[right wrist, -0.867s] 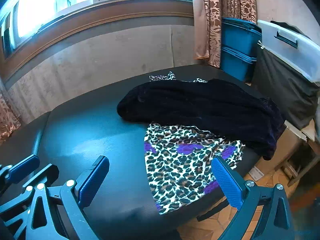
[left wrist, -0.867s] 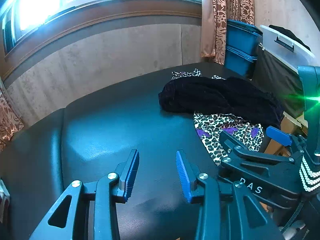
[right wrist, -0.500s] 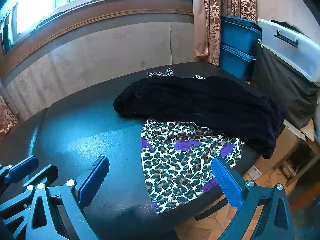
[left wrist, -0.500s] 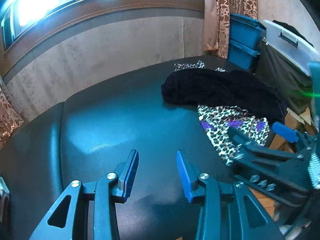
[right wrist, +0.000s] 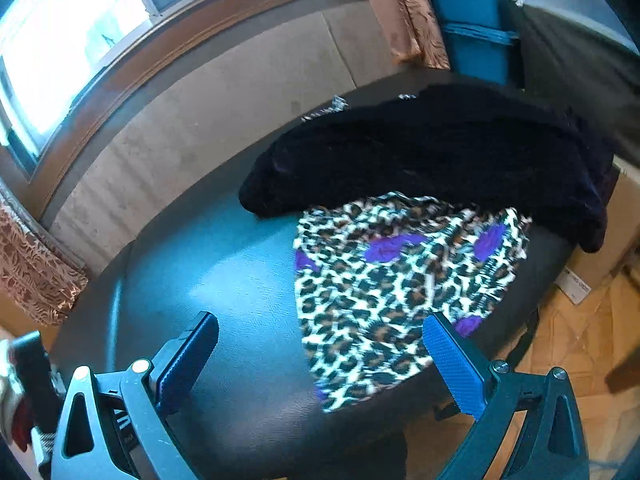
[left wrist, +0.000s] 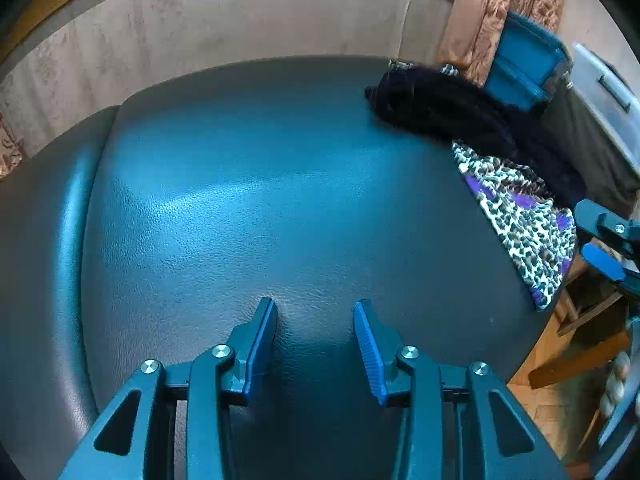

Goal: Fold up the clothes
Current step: 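Move both grippers toward the purple velvet garment on the bench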

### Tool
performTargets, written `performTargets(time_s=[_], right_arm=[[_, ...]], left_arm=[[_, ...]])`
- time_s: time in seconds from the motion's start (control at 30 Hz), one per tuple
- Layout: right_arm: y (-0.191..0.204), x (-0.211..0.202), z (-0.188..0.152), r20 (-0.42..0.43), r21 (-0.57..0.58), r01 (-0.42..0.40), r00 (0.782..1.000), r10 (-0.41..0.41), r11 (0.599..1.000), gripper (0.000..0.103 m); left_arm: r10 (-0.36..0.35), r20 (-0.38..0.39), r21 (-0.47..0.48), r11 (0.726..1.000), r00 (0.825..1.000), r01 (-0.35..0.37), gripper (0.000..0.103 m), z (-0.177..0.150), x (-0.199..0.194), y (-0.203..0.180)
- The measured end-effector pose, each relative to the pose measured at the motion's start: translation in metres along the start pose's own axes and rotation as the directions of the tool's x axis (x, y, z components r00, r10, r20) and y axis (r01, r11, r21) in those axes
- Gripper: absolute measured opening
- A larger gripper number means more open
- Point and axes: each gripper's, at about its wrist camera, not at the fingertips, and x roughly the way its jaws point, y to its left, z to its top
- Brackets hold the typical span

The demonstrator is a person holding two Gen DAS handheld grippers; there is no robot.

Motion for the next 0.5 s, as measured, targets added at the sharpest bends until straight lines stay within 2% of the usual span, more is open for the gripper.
performTargets(time_s=[0.07,0.13,0.2,0.27,0.4,0.5], right_arm=[[-0.009,0.004,0.004,-0.015,0.028,-0.026,1.000,0.026,0.999,0.103],[-0.018,0.004,0.011,-0.004,0.057,-0.046,0.999,0.046,0.997,0.103],[-0.027,0.003,0.018,0.011,0.085,-0.064,0.998,0.064,0.994,0.103],[-0.035,0.001,0.030,0.036,0.104,-0.065,0.997,0.061,0.992,0.103],[-0.051,0.000,0.059,0.068,0.135,-0.048,0.997,0.039,0.990,0.103],[-0.048,0.009,0.085,0.073,0.029,0.042,0.996,-0.044,0.999,0.103]], left_arm=[[-0.005,0.017,0.013,1.000,1.000,0.004,0.044,-0.007,-0.001,0.001],[-0.031,0.043,0.026,0.999,0.999,0.030,0.052,-0.016,-0.003,0.000],[-0.062,0.069,0.031,0.998,0.996,0.060,0.065,-0.026,-0.006,-0.002],[-0.083,0.088,0.036,0.996,0.993,0.080,0.066,-0.037,-0.009,-0.005],[-0.078,0.101,0.045,0.996,0.992,0.074,0.066,-0.057,-0.021,-0.014],[-0.074,0.110,0.051,0.996,0.991,0.069,0.066,-0.073,-0.030,-0.020]])
